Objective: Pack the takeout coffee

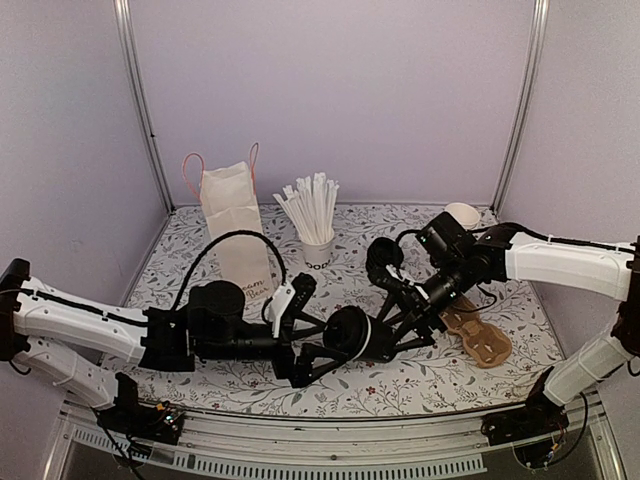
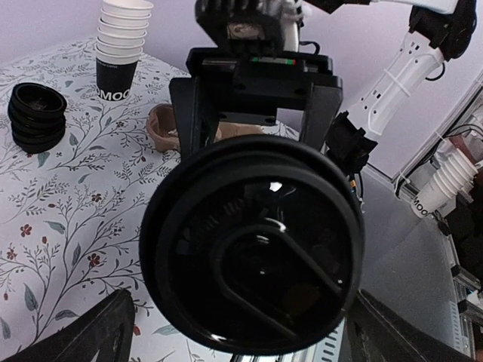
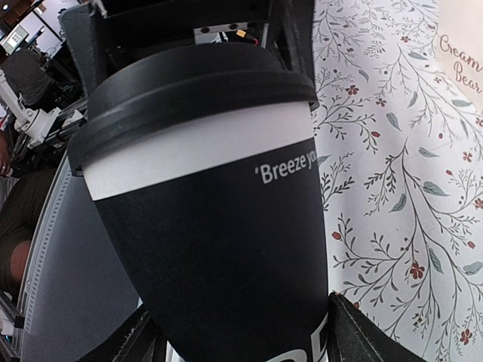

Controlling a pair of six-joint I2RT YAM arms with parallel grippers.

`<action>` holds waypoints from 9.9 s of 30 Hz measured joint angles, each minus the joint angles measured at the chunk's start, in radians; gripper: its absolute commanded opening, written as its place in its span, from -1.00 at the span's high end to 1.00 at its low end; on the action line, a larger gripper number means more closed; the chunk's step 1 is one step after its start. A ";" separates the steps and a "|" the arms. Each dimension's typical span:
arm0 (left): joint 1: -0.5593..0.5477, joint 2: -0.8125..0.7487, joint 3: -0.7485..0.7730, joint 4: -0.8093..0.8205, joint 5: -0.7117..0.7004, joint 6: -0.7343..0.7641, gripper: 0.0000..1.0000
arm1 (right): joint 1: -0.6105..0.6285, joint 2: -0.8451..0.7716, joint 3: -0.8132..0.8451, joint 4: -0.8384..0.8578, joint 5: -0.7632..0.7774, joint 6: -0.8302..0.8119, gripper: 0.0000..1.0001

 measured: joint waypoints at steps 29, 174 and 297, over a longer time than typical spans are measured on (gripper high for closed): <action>0.014 0.034 0.095 -0.065 0.018 0.085 -0.55 | 0.023 -0.024 -0.014 0.008 0.018 -0.004 -0.61; 0.062 0.403 -0.221 0.645 0.173 -0.922 -0.03 | -0.142 0.410 0.124 0.000 -0.178 0.208 -0.03; 0.163 0.214 0.230 -0.325 0.014 -0.531 0.08 | -0.195 0.372 0.256 -0.155 -0.073 0.177 -0.15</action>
